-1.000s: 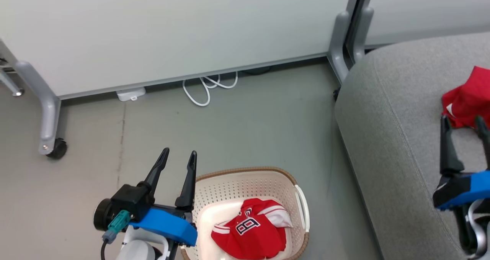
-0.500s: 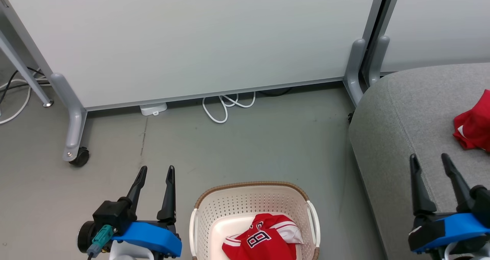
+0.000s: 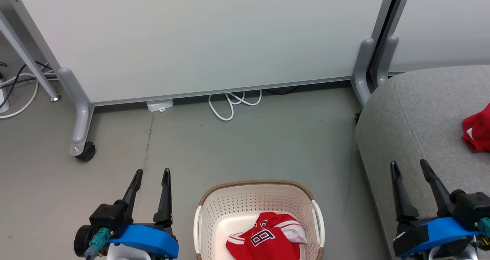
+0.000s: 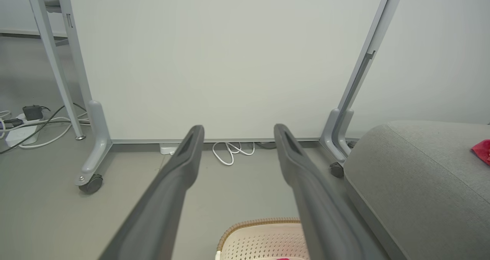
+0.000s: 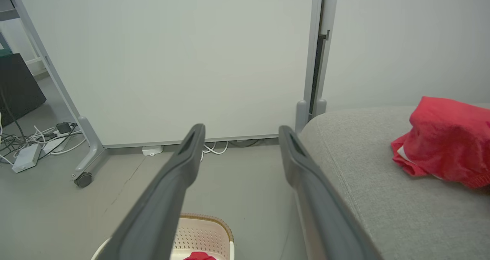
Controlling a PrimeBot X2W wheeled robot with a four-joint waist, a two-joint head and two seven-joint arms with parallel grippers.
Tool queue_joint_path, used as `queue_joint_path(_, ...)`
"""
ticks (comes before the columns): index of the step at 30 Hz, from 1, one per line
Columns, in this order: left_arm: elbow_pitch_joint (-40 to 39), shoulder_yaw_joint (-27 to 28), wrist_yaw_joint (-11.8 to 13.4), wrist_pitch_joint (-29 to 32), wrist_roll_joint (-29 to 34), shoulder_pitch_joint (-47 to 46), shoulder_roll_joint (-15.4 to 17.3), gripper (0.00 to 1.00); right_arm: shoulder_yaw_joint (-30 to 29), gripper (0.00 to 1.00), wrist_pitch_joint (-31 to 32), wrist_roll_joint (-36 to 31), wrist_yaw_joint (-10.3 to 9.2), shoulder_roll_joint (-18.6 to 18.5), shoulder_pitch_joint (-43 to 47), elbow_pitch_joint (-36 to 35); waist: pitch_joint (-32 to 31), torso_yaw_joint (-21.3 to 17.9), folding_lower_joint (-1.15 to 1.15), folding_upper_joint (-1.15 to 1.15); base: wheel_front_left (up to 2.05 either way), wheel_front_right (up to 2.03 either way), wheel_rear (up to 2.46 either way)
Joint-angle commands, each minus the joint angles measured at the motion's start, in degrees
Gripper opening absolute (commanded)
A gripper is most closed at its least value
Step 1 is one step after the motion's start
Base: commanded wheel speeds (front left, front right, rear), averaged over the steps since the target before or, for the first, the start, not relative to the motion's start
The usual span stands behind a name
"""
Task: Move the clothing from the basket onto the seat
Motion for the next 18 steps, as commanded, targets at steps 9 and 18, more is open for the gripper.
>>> queue_joint_path(9, 0.1, 0.5, -0.1, -0.3, 0.4, 0.5, -0.3, 1.0, 0.6, 1.0, -1.1, 1.9, 0.03, 0.1, -0.4, 1.2, 0.0, -0.1, 0.0, 0.0, 0.0, 0.0, 0.0)
queue_joint_path(18, 0.0, -0.2, -0.1, -0.3, 0.3, -0.4, -0.5, 1.0, 0.8, 1.0, -1.3, 2.2, 0.03, 0.1, -1.4, 1.0, 1.6, -0.4, 0.0, 0.0, 0.0, 0.0, 0.0)
